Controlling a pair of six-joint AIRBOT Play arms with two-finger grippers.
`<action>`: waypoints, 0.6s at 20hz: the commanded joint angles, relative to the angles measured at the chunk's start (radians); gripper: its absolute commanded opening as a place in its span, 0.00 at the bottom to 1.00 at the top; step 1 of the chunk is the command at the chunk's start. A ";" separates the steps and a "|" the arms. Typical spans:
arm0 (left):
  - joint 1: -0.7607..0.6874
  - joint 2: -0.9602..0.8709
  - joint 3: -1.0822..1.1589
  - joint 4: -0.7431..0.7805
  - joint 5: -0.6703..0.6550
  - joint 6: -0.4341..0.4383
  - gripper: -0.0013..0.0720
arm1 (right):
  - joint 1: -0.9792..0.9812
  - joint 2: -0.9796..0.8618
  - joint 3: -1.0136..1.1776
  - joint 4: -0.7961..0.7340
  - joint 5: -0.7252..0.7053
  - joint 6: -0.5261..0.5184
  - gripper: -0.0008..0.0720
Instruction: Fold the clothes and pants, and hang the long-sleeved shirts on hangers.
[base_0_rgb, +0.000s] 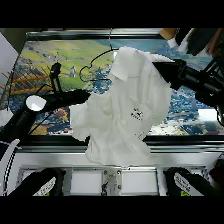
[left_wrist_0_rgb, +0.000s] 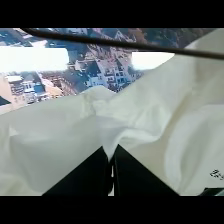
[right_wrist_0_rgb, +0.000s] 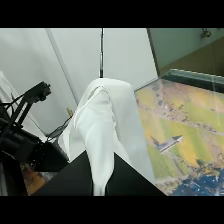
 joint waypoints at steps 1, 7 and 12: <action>0.080 -0.034 0.000 0.011 -0.077 -0.003 0.03 | 0.000 0.037 0.001 0.005 0.002 0.019 0.02; 0.138 -0.126 0.001 0.026 -0.061 -0.004 0.03 | 0.000 0.080 0.000 -0.040 0.053 0.066 0.02; 0.195 -0.085 0.001 0.029 -0.056 -0.003 0.03 | 0.000 0.096 0.000 -0.217 0.054 0.119 0.02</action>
